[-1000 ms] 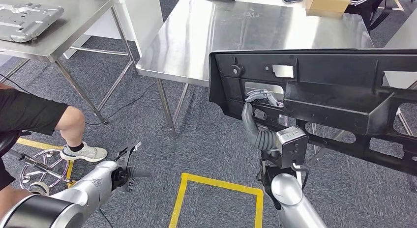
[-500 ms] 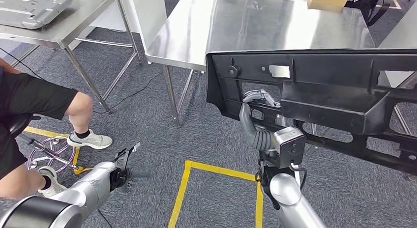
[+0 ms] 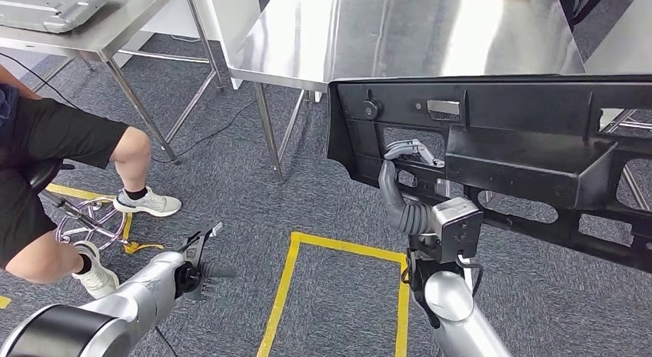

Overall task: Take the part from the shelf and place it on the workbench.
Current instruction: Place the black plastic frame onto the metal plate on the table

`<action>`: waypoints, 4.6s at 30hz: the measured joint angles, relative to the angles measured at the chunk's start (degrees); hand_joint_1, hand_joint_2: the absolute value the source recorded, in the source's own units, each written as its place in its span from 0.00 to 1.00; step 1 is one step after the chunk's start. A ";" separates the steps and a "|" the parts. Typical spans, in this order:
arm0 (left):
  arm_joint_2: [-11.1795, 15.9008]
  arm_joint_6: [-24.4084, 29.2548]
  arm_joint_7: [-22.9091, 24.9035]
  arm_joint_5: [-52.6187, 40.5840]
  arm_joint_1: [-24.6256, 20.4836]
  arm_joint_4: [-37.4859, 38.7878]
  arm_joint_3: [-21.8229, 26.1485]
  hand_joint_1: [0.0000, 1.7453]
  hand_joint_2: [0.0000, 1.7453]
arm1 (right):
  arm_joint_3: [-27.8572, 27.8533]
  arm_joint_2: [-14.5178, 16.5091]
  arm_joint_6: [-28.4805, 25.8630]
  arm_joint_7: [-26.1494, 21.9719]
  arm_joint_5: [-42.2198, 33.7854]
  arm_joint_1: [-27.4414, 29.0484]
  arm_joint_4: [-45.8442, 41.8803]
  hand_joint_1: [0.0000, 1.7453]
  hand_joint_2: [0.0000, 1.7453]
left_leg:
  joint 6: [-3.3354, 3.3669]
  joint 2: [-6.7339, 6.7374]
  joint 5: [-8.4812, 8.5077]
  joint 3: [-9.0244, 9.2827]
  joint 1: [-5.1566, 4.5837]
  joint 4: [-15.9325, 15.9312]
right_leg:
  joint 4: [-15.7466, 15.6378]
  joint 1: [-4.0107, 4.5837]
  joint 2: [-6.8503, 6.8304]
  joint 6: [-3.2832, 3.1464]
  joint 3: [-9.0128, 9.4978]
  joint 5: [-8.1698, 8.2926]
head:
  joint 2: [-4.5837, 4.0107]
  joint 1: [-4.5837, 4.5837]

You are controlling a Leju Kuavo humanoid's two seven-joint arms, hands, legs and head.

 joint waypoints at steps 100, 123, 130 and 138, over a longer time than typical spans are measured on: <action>-0.05 0.90 -10.25 -3.29 15.83 -3.80 2.77 0.00 1.00 | -8.86 0.14 7.63 5.96 0.22 9.04 19.17 1.00 1.00 | -0.26 -0.09 -0.53 2.75 0.18 -1.04 | 1.08 0.20 0.08 -0.25 -2.73 1.28 | 0.00 -0.23; -0.15 2.25 -26.55 -8.71 40.64 -12.21 6.64 0.00 1.00 | -23.50 1.80 19.58 15.23 0.98 22.26 52.24 1.00 1.00 | -0.46 -0.10 -0.95 2.73 0.18 -1.06 | 1.03 0.19 0.10 -0.28 -3.15 1.11 | 0.00 -0.24; -0.16 2.87 -31.47 -10.33 47.54 -14.64 7.67 0.00 1.00 | -28.02 2.36 22.83 17.76 1.19 25.07 61.60 1.00 1.00 | -0.42 -0.04 -1.20 2.77 0.18 -1.06 | 1.02 0.17 0.16 -0.32 -3.36 0.99 | 0.00 -0.24; -0.17 2.98 -34.09 -11.29 50.81 -15.98 8.40 0.00 1.00 | -31.16 2.31 24.14 19.11 1.19 25.42 66.93 1.00 1.00 | -0.40 -0.06 -1.22 2.81 0.21 -1.05 | 1.01 0.16 0.17 -0.31 -3.32 0.98 | 0.00 -0.23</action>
